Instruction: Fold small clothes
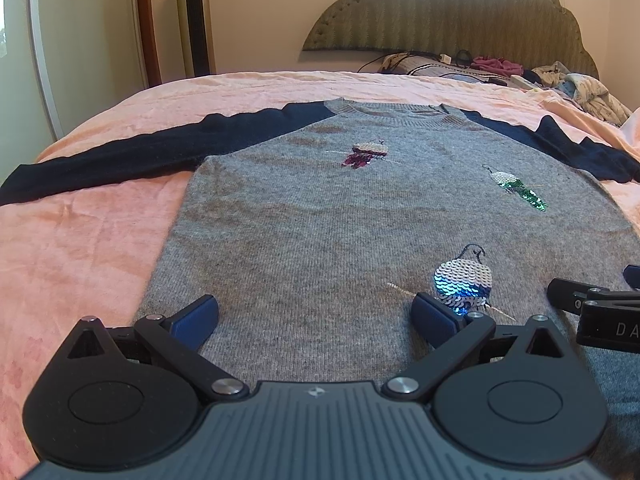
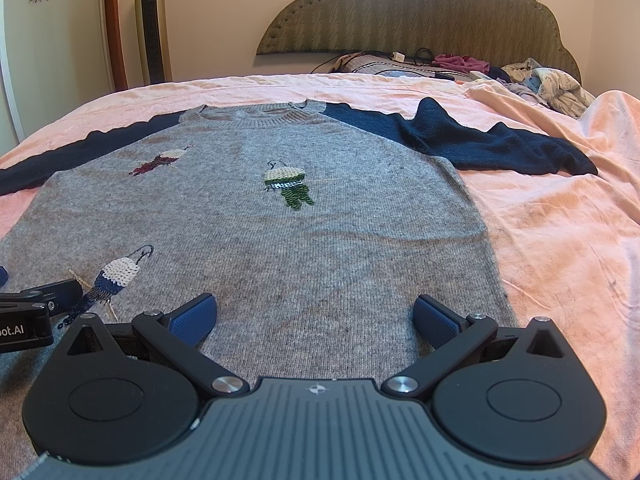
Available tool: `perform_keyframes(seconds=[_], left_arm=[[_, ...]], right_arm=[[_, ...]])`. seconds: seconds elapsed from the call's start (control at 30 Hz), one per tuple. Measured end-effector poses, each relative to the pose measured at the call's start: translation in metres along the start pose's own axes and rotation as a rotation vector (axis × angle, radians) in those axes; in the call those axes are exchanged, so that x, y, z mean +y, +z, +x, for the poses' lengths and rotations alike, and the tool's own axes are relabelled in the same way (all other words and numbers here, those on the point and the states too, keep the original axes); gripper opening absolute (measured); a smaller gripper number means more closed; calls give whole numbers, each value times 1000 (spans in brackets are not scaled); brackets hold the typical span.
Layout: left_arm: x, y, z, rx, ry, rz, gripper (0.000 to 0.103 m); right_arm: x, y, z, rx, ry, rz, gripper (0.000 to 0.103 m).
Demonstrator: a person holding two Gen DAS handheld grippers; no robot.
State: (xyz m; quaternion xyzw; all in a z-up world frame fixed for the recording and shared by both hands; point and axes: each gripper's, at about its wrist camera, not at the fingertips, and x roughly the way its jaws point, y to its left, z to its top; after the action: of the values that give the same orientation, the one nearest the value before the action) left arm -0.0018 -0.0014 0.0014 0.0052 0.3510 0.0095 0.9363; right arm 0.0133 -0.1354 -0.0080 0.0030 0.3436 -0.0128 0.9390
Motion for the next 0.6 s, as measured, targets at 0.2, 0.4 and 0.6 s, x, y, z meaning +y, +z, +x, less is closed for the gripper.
perform_keyframes(seconds=[0.2, 0.4, 0.6], left_arm=[[1, 0, 1, 3, -6, -6, 103], [3, 1, 1, 2, -14, -10, 103], [5, 0, 0, -3, -26, -11, 103]], right_arm=[[1, 0, 0, 0, -1, -1, 103], [1, -1, 1, -1, -1, -1, 103], [0, -1, 1, -2, -9, 2, 103]])
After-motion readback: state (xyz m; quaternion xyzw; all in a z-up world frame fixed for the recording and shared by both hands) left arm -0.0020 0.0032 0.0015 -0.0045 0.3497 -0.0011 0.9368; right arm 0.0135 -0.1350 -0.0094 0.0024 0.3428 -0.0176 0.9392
